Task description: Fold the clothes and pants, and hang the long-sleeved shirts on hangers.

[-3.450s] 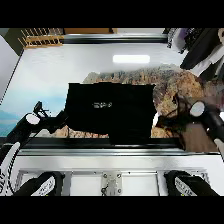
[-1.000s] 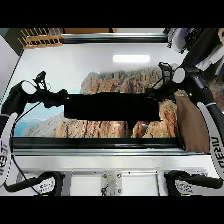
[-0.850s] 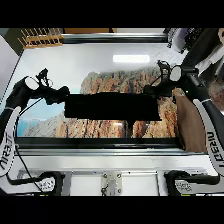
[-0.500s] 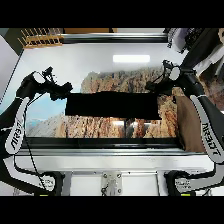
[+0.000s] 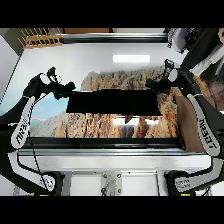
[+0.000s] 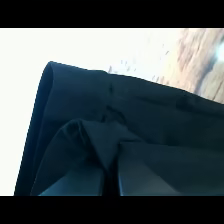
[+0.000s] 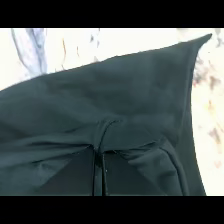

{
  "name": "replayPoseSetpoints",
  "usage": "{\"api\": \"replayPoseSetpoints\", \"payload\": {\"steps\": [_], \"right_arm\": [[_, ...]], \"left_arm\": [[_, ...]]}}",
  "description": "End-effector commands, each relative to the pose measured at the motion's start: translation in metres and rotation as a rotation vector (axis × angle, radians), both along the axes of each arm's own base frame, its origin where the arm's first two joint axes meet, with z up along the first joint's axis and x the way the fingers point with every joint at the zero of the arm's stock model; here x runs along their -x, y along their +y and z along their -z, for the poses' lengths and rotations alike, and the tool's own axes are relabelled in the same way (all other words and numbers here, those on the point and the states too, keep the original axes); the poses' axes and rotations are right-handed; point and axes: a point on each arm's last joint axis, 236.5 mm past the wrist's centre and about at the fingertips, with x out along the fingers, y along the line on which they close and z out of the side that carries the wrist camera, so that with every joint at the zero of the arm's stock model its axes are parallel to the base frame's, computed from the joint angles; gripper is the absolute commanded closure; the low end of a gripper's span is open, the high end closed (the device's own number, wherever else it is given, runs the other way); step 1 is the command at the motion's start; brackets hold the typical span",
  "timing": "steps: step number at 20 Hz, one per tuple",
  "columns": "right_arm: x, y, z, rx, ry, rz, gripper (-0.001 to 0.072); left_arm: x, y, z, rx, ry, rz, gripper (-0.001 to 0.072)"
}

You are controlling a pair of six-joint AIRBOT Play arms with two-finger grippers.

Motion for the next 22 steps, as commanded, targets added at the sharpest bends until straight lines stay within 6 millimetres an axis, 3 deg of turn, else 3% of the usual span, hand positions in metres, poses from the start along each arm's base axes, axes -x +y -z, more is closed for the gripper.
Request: {"api": "replayPoseSetpoints", "payload": {"steps": [1, 2, 3, 5, 7, 9, 11, 12, 13, 15, 16, 18, 22], "right_arm": [[-0.018, 0.011, 0.003, -0.067, -0.054, 0.034, 0.0521], [-0.026, 0.015, 0.000, -0.098, -0.082, 0.048, 0.0213], [-0.032, 0.018, -0.005, -0.123, -0.111, 0.063, 0.0086], [-0.041, 0.019, -0.021, -0.162, -0.161, 0.089, 0.0086], [-0.043, 0.012, -0.046, -0.169, -0.215, 0.051, 0.0086], [-0.033, -0.006, -0.070, -0.146, -0.250, -0.027, 0.0086], [-0.012, -0.031, -0.081, -0.101, -0.223, -0.099, 0.0086], [0.000, -0.044, -0.081, -0.088, -0.194, -0.122, 0.0086], [0.011, -0.055, -0.077, -0.084, -0.161, -0.129, 0.0085], [0.036, -0.079, -0.058, -0.094, -0.082, -0.106, 0.0085], [0.048, -0.090, -0.042, -0.109, -0.035, -0.075, 0.0081], [0.065, -0.103, -0.013, -0.200, 0.034, 0.006, -0.0008], [0.071, -0.103, 0.032, -0.379, 0.090, 0.054, -0.0008]], "left_arm": [[-0.011, 0.002, -0.002, -0.007, -0.043, -0.015, 0.0335], [-0.012, 0.002, -0.003, -0.007, -0.048, -0.018, 0.0065], [-0.012, 0.000, -0.003, 0.006, -0.049, -0.022, 0.0075], [-0.015, 0.003, -0.014, 0.051, -0.061, -0.058, 0.0076], [-0.019, 0.013, -0.038, 0.076, -0.106, -0.092, 0.0076], [-0.014, 0.026, -0.066, 0.067, -0.144, -0.085, 0.0076], [0.001, 0.027, -0.086, 0.056, -0.145, -0.029, 0.0077], [0.009, 0.023, -0.092, 0.055, -0.136, 0.003, 0.0104], [0.017, 0.014, -0.097, 0.054, -0.128, 0.039, 0.0268], [0.027, -0.004, -0.102, 0.050, -0.139, 0.087, 0.0696], [0.032, -0.016, -0.101, 0.050, -0.147, 0.104, 0.0693], [0.045, -0.041, -0.095, 0.056, -0.134, 0.151, 0.0694], [0.068, -0.090, -0.080, 0.066, -0.092, 0.257, 0.0694]]}}
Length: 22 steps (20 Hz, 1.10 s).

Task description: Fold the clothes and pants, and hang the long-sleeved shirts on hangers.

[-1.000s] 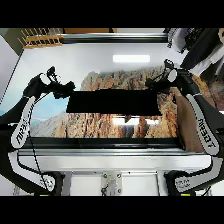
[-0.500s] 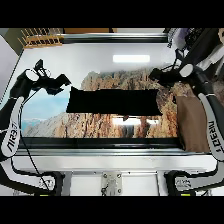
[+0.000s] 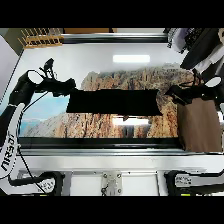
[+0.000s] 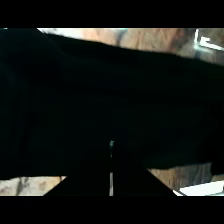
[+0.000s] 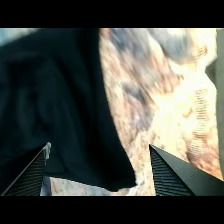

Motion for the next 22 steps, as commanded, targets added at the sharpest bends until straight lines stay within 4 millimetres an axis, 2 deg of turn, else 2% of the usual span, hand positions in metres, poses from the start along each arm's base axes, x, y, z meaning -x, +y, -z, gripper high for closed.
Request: {"api": "replayPoseSetpoints", "payload": {"steps": [1, 4, 8, 10, 14, 17, 18, 20, 21, 22], "right_arm": [[0.008, 0.005, 0.034, -0.150, 0.049, 0.018, -0.0008], [-0.001, 0.026, 0.048, -0.244, 0.031, -0.015, -0.0008], [-0.002, 0.059, 0.064, -0.290, 0.055, -0.071, -0.0008], [-0.005, 0.078, 0.069, -0.305, 0.059, -0.088, -0.0008], [-0.019, 0.111, 0.065, -0.336, 0.020, -0.087, -0.0008], [-0.019, 0.131, 0.066, -0.329, 0.018, -0.118, -0.0006], [-0.020, 0.134, 0.067, -0.322, 0.014, -0.121, 0.0040], [-0.023, 0.132, 0.067, -0.312, 0.004, -0.110, 0.0510], [-0.024, 0.130, 0.067, -0.309, 0.001, -0.105, 0.0610], [-0.026, 0.126, 0.065, -0.307, -0.006, -0.097, 0.0650]], "left_arm": [[0.020, -0.043, 0.006, 0.001, 0.013, 0.097, 0.0694], [0.022, -0.068, 0.003, 0.014, -0.007, 0.119, 0.0694], [0.020, -0.085, -0.001, 0.023, -0.042, 0.126, 0.0694], [0.018, -0.085, -0.002, 0.029, -0.041, 0.110, 0.0694], [0.018, -0.085, -0.001, 0.028, -0.040, 0.112, 0.0693], [0.018, -0.085, -0.001, 0.028, -0.038, 0.112, 0.0694], [0.018, -0.085, 0.000, 0.027, -0.038, 0.112, 0.0694], [0.018, -0.084, 0.000, 0.027, -0.038, 0.112, 0.0694], [0.018, -0.084, 0.000, 0.027, -0.038, 0.112, 0.0694], [0.018, -0.084, 0.000, 0.027, -0.038, 0.112, 0.0694]]}}
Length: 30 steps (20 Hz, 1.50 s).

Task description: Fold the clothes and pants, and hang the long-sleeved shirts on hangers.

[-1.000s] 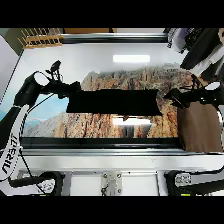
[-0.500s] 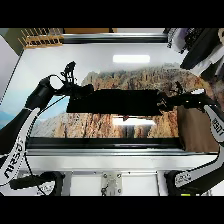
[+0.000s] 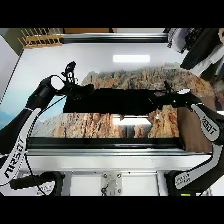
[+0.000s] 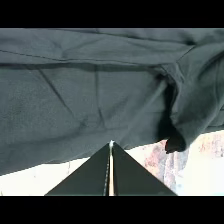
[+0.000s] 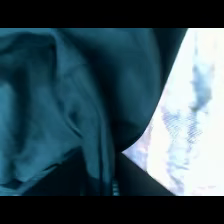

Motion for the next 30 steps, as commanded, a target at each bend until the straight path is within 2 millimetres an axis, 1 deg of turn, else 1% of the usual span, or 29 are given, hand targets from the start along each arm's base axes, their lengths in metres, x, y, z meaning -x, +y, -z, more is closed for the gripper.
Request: {"api": "replayPoseSetpoints", "payload": {"steps": [1, 2, 4, 6, 7, 9, 10, 11, 13, 15, 18, 20, 21, 22, 24, 26, 28, 29, 30], "right_arm": [[-0.007, -0.004, -0.007, 0.007, -0.023, 0.025, 0.0693], [-0.006, -0.010, -0.011, 0.024, -0.024, 0.024, 0.0693], [0.003, -0.031, -0.019, 0.108, -0.004, -0.019, 0.0694], [0.017, -0.060, -0.029, 0.235, 0.040, -0.094, 0.0694], [0.024, -0.076, -0.039, 0.304, 0.067, -0.135, 0.0694], [0.033, -0.102, -0.065, 0.425, 0.093, -0.197, 0.0694], [0.034, -0.111, -0.083, 0.472, 0.091, -0.217, 0.0694], [0.031, -0.114, -0.100, 0.490, 0.078, -0.218, 0.0694], [0.024, -0.112, -0.134, 0.500, 0.042, -0.214, 0.0695], [0.020, -0.101, -0.161, 0.510, 0.007, -0.235, 0.0695], [0.018, -0.076, -0.187, 0.521, -0.041, -0.282, 0.0695], [0.015, -0.058, -0.197, 0.527, -0.076, -0.315, 0.0695], [0.015, -0.048, -0.201, 0.533, -0.092, -0.332, 0.0694], [0.014, -0.042, -0.204, 0.543, -0.099, -0.340, 0.0694], [0.015, -0.031, -0.208, 0.572, -0.118, -0.369, 0.0695], [0.014, -0.022, -0.211, 0.591, -0.134, -0.387, 0.0695], [0.015, -0.012, -0.212, 0.595, -0.145, -0.407, 0.0695], [0.016, -0.006, -0.212, 0.594, -0.151, -0.417, 0.0695], [0.015, -0.001, -0.212, 0.594, -0.160, -0.424, 0.0694]], "left_arm": [[0.000, -0.001, 0.000, 0.002, -0.002, 0.000, 0.0694], [0.000, -0.002, 0.001, 0.002, -0.001, 0.003, 0.0694], [0.002, -0.010, 0.008, -0.006, 0.014, 0.023, 0.0695], [0.002, -0.027, 0.016, -0.013, 0.042, 0.076, 0.0695], [-0.001, -0.040, 0.018, -0.019, 0.041, 0.117, 0.0694], [-0.009, -0.067, 0.024, -0.018, 0.035, 0.170, 0.0695], [-0.014, -0.083, 0.028, -0.017, 0.029, 0.195, 0.0695], [-0.017, -0.099, 0.034, -0.016, 0.027, 0.220, 0.0695], [-0.023, -0.131, 0.044, -0.013, 0.018, 0.267, 0.0694], [-0.026, -0.164, 0.054, -0.008, 0.006, 0.318, 0.0694], [-0.020, -0.206, 0.070, -0.006, 0.004, 0.396, 0.0694], [-0.011, -0.230, 0.084, -0.010, 0.018, 0.448, 0.0694], [-0.005, -0.239, 0.091, -0.013, 0.029, 0.471, 0.0695], [-0.001, -0.246, 0.099, -0.015, 0.039, 0.486, 0.0694], [0.007, -0.260, 0.108, 0.044, 0.066, 0.465, 0.0695], [0.013, -0.265, 0.115, 0.095, 0.102, 0.434, 0.0695], [0.013, -0.256, 0.117, 0.073, 0.118, 0.442, 0.0694], [0.009, -0.250, 0.113, 0.071, 0.120, 0.440, 0.0695], [0.000, -0.242, 0.107, 0.065, 0.112, 0.432, 0.0695]]}}
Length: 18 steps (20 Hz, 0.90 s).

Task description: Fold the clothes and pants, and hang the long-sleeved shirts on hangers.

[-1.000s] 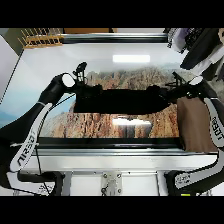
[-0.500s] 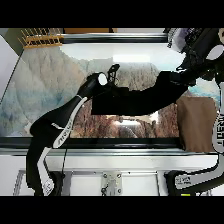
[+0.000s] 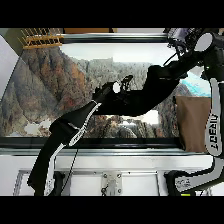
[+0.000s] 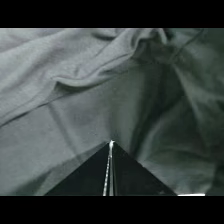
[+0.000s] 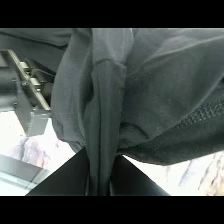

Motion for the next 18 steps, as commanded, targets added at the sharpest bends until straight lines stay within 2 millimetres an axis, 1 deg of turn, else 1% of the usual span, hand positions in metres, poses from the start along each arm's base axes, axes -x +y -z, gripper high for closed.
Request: {"api": "replayPoseSetpoints", "payload": {"steps": [1, 2, 3, 6, 8, 9, 11, 14, 17, 18], "right_arm": [[0.000, 0.020, -0.003, 0.008, -0.022, -0.038, 0.0695], [0.000, 0.026, -0.004, 0.007, -0.028, -0.050, 0.0695], [0.000, 0.032, -0.004, 0.006, -0.034, -0.062, 0.0695], [-0.001, 0.055, -0.006, -0.003, -0.058, -0.090, 0.0695], [-0.003, 0.077, -0.005, -0.016, -0.081, -0.111, 0.0695], [-0.004, 0.090, -0.002, -0.021, -0.088, -0.129, 0.0694], [-0.005, 0.119, 0.009, -0.034, -0.090, -0.153, 0.0695], [-0.005, 0.170, 0.035, -0.062, -0.082, -0.199, 0.0694], [-0.003, 0.227, 0.068, -0.114, -0.072, -0.224, 0.0694], [-0.003, 0.246, 0.080, -0.131, -0.075, -0.230, 0.0694]], "left_arm": [[-0.017, 0.020, -0.011, -0.008, -0.007, -0.021, 0.0695], [-0.029, 0.033, -0.020, -0.015, -0.030, -0.045, 0.0695], [-0.043, 0.050, -0.031, -0.027, -0.059, -0.070, 0.0695], [-0.084, 0.114, -0.068, -0.081, -0.153, -0.151, 0.0695], [-0.107, 0.159, -0.095, -0.097, -0.197, -0.220, 0.0695], [-0.116, 0.180, -0.108, -0.097, -0.210, -0.254, 0.0695], [-0.127, 0.221, -0.133, -0.095, -0.230, -0.320, 0.0694], [-0.135, 0.276, -0.167, -0.096, -0.256, -0.401, 0.0695], [-0.137, 0.319, -0.197, -0.098, -0.295, -0.463, 0.0694], [-0.138, 0.330, -0.205, -0.097, -0.306, -0.483, 0.0695]]}}
